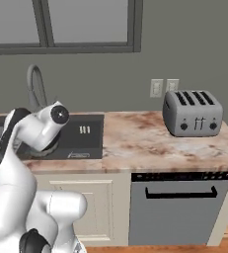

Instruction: Open the cabinet, pick the kettle from the cabinet, and place it in the sink.

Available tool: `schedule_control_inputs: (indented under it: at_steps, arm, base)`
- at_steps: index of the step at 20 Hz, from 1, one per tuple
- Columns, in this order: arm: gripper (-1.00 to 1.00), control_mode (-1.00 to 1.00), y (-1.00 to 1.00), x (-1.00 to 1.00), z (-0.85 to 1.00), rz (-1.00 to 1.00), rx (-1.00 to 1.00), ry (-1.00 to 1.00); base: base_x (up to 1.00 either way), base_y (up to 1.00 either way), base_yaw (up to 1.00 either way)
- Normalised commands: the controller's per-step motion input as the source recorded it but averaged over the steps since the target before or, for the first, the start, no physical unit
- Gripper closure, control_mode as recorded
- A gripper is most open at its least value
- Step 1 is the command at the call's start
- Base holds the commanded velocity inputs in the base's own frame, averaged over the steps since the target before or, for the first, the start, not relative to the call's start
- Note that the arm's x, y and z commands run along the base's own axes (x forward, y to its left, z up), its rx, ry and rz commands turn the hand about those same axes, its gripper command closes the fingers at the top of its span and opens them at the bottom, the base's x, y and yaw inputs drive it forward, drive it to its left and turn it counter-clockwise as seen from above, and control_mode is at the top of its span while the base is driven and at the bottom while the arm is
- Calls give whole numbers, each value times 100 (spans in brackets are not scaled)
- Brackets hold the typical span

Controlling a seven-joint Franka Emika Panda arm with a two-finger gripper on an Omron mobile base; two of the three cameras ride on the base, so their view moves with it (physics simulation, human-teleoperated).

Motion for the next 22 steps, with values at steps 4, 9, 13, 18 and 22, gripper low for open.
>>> schedule_control_inputs:
  at_steps: [4, 9, 13, 18, 22]
  arm:
    - [100, -100, 2, 50, -7, 1, 0, 6]
    - [100, -100, 6, 35, -28, 0, 0, 3]
    - [100, -100, 14, 35, -39, 0, 0, 0]
    - [100, -100, 25, 33, -34, 0, 0, 0]
    - [100, -100, 22, 32, -28, 0, 0, 0]
  base:
    - [0, 0, 0]
    - [0, 0, 0]
    - [0, 0, 0]
    - [0, 0, 0]
    - [0, 0, 0]
